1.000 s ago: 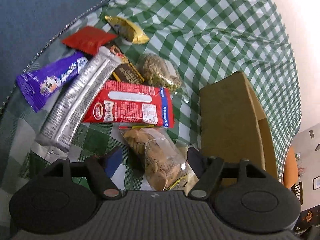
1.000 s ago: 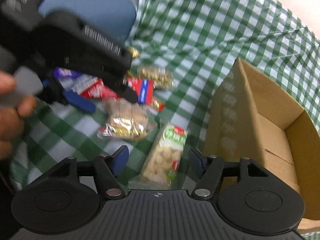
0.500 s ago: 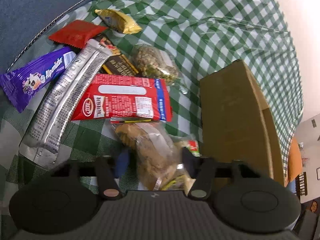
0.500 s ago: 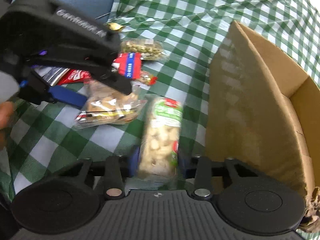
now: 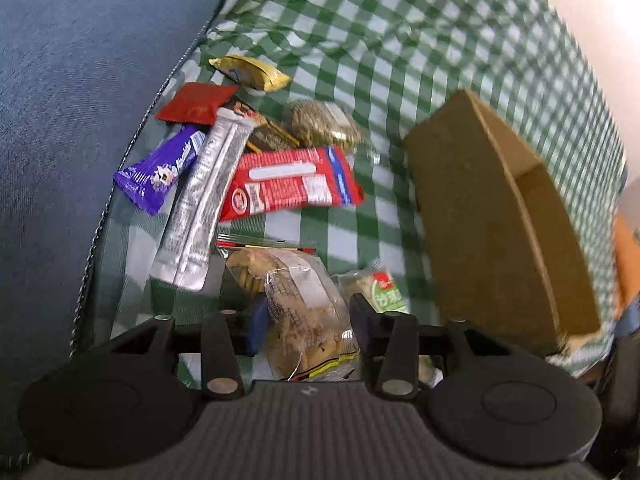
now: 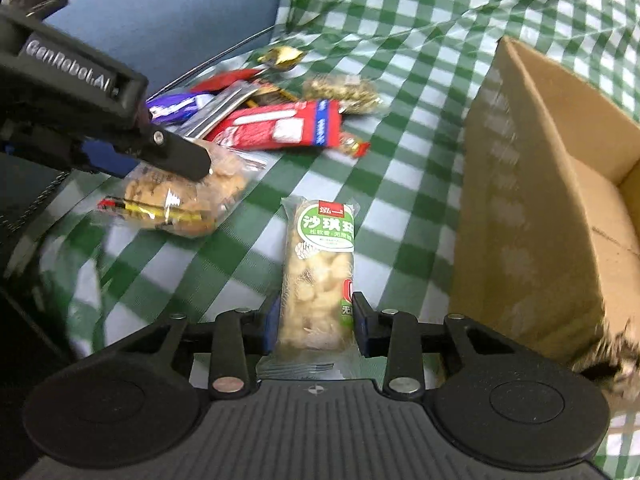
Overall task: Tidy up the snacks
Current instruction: 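Grasp the clear cracker bag with the left tool while the right tool grasps the white-green pastry pack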
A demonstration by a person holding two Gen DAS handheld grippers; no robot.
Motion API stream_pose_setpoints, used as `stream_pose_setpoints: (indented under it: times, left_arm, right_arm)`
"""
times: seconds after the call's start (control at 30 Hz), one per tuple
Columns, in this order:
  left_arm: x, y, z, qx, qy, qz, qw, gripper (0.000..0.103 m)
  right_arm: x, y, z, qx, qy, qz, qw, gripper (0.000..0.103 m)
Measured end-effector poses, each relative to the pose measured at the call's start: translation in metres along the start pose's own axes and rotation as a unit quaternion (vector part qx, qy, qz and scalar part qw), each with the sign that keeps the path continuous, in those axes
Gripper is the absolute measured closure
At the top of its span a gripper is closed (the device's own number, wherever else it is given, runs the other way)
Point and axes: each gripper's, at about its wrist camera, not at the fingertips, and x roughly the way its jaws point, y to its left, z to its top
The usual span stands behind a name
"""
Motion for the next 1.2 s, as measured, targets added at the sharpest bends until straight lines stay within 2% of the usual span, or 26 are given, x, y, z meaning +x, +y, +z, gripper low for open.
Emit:
stream_pose_setpoints:
  times: [0.03, 0.13, 0.2, 0.37, 0.47, 0.67, 1.2]
  left_arm:
    - [-0.001, -0.004, -0.002, 0.009, 0.000, 0.014, 0.9999, 0.054]
    - [-0.001, -0.006, -0.004, 0.012, -0.005, 0.032, 0.9994, 0.042]
    - [0.000, -0.005, -0.003, 0.006, -0.002, 0.033, 0.9994, 0.035]
    - [0.007, -0.002, 0.003, -0.003, 0.035, 0.033, 0.9988, 0.029]
    - [0.010, 0.002, -0.001, -0.011, 0.036, 0.032, 0.9988, 0.029]
    - [0.013, -0.001, -0.003, 0.000, 0.037, 0.055, 0.9978, 0.029]
    - [0.015, -0.006, -0.005, 0.006, 0.037, 0.060, 0.9975, 0.029]
  right_arm:
    - [0.000, -0.001, -0.002, 0.001, 0.006, 0.008, 1.000, 0.065]
    - [0.001, -0.001, -0.006, 0.005, 0.018, 0.016, 1.000, 0.063]
    - [0.000, -0.001, -0.007, 0.007, 0.015, 0.019, 1.000, 0.055]
    - [0.001, -0.002, -0.006, 0.010, 0.007, 0.023, 1.000, 0.053]
    - [0.006, -0.002, -0.004, 0.014, 0.007, 0.021, 1.000, 0.051]
    - [0.011, -0.004, 0.000, 0.022, 0.006, 0.015, 1.000, 0.045]
    - [0.016, -0.006, 0.000, 0.022, 0.014, -0.002, 1.000, 0.045]
